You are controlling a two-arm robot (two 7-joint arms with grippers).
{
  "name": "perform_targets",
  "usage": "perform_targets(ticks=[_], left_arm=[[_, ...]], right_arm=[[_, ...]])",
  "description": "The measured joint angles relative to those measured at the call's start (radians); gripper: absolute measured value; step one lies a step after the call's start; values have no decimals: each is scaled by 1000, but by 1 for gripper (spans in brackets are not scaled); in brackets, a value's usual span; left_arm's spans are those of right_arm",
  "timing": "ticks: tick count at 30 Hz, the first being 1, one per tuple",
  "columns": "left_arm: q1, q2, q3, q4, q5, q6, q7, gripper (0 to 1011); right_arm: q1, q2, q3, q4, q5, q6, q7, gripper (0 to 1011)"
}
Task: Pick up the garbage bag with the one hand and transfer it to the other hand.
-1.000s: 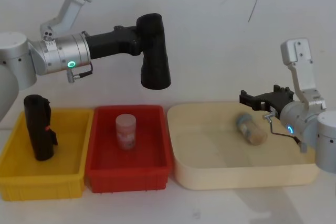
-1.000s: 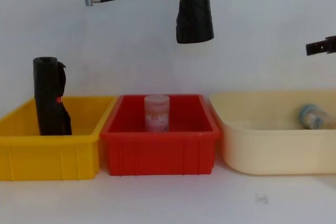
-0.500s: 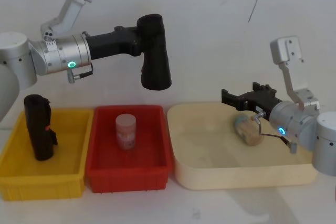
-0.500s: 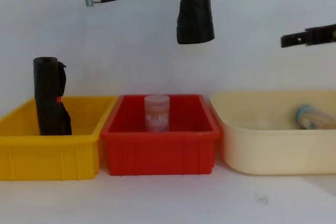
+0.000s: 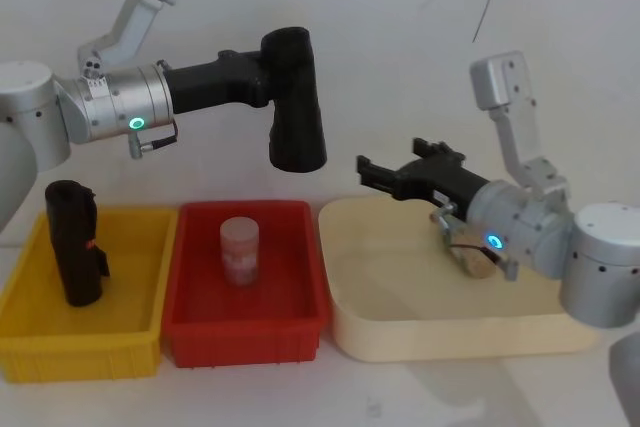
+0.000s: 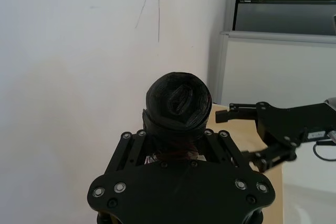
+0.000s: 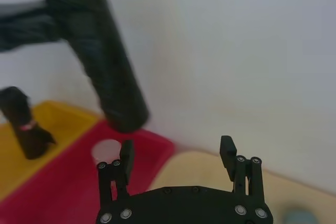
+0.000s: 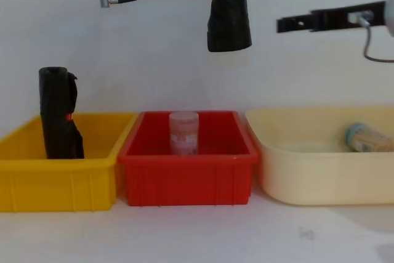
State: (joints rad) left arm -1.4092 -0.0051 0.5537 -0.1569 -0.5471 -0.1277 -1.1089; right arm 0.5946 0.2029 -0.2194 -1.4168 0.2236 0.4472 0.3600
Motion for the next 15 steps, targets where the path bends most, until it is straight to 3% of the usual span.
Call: perform_targets(ticks=[15], left_arm=[[-1,-1,0,2,0,0,-1,394]], right_arm=[[69,-50,-56,77,24,-90,63,1001]])
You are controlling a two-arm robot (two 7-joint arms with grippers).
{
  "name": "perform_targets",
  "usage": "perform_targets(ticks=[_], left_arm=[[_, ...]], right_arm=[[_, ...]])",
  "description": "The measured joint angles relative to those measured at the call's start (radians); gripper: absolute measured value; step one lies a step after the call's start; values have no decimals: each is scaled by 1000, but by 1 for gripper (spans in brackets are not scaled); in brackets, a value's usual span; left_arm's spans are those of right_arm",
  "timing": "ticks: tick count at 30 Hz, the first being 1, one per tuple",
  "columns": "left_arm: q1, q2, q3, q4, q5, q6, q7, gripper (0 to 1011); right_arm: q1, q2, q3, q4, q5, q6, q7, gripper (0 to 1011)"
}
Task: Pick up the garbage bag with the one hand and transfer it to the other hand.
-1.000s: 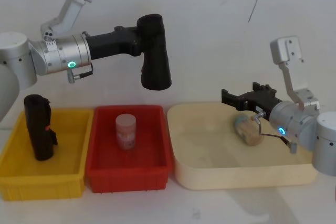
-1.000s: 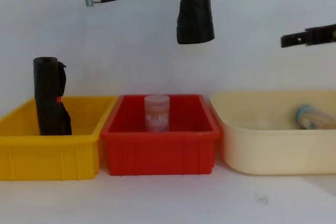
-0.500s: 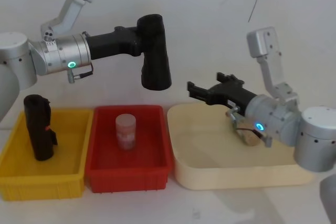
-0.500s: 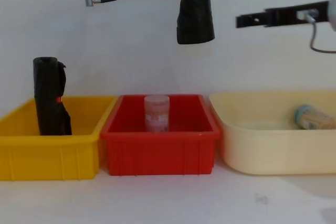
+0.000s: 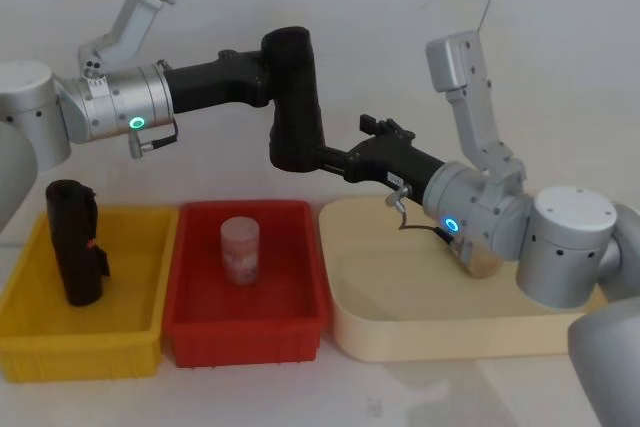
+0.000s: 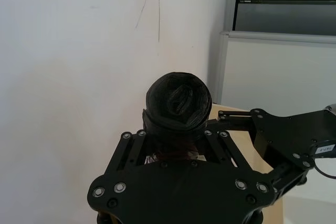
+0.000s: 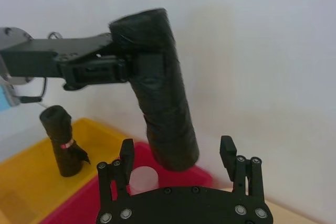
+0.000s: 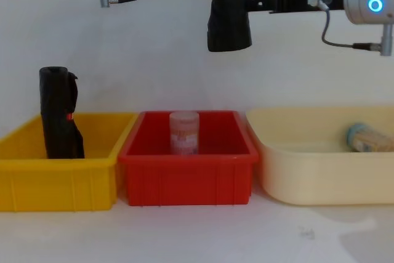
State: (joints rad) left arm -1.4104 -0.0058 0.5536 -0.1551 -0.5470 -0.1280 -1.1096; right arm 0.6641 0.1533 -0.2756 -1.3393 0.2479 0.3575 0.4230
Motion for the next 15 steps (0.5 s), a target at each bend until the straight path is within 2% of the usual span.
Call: perform_targets(ticks=[15], left_arm=[[0,0,0,1,0,0,0,394]], right_arm=[[46,-3,-33,41,16,-35,44,1001]])
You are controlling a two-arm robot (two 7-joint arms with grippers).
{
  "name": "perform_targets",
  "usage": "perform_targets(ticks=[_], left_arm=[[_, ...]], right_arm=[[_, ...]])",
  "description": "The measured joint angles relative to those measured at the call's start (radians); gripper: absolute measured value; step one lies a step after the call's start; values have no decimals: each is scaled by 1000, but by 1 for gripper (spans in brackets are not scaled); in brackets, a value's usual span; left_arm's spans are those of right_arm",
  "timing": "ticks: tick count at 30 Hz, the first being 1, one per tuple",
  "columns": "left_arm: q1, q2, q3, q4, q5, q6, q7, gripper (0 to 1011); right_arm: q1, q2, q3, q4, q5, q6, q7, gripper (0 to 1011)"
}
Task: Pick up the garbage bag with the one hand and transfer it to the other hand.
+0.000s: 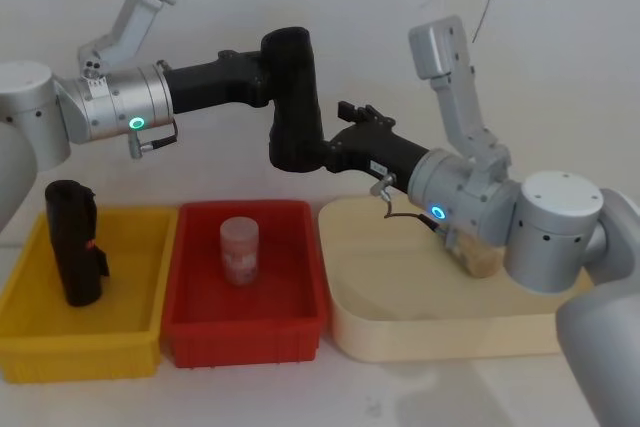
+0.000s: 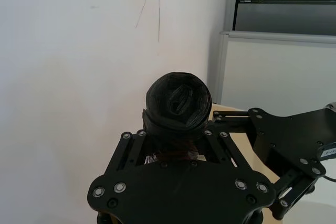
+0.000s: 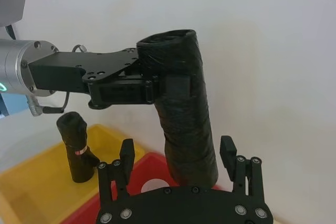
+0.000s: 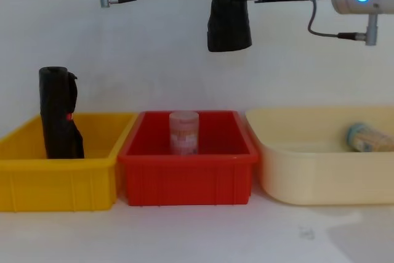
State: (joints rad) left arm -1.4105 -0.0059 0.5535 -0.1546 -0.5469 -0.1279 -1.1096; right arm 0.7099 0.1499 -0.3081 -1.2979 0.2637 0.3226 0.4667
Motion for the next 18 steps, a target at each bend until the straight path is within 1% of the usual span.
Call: perform_targets(ticks=[9,18], left_arm=[[0,0,0,0,0,0,0,394],[0,0,0,0,0,0,0,394]], right_arm=[[28,-12,-20,38,-9,-21,-2,1001],[63,-29,-42,102,-39,-60,-49,1001]])
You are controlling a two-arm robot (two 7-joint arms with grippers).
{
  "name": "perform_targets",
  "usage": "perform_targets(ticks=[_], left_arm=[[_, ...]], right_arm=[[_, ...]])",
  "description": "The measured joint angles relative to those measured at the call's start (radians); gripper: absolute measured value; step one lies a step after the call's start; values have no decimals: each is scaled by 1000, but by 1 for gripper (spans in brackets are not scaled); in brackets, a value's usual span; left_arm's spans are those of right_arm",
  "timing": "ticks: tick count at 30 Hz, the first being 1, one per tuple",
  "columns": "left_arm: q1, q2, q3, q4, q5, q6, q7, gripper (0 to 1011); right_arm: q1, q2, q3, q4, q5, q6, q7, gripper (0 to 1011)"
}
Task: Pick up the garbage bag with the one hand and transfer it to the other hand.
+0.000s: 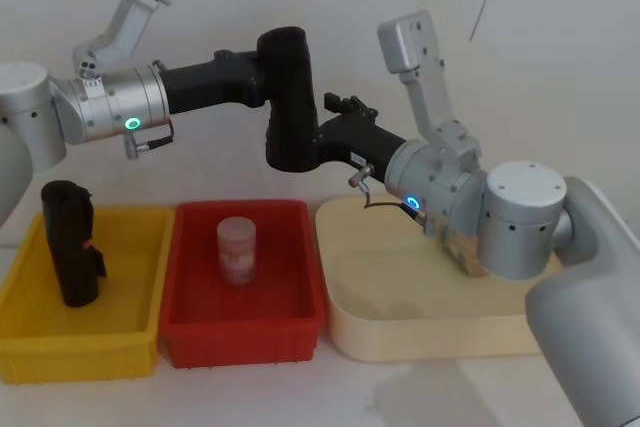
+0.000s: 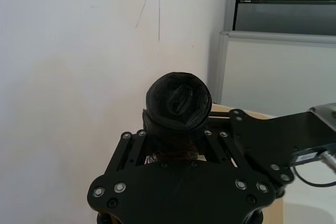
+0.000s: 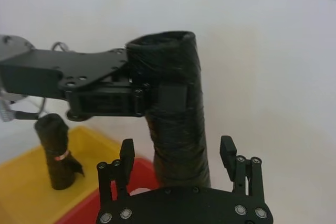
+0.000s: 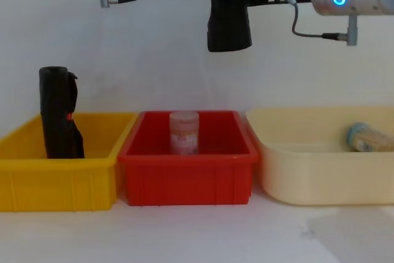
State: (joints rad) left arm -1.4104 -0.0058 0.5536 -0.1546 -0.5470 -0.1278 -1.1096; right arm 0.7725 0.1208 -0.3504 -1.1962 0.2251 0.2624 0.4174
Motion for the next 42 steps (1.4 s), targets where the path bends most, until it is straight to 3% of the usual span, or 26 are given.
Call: perform_targets(ticks=[11,37,42], left_arm=[[0,0,0,0,0,0,0,394],[0,0,0,0,0,0,0,394],[0,0,0,0,0,0,0,394]], right_arm=[[30,-15,-27,73,-30,-39,-40,1001],[87,-56,-60,171,-66,-75,-79,1001],[94,-62,-63,183,-72,-79,-83,929]])
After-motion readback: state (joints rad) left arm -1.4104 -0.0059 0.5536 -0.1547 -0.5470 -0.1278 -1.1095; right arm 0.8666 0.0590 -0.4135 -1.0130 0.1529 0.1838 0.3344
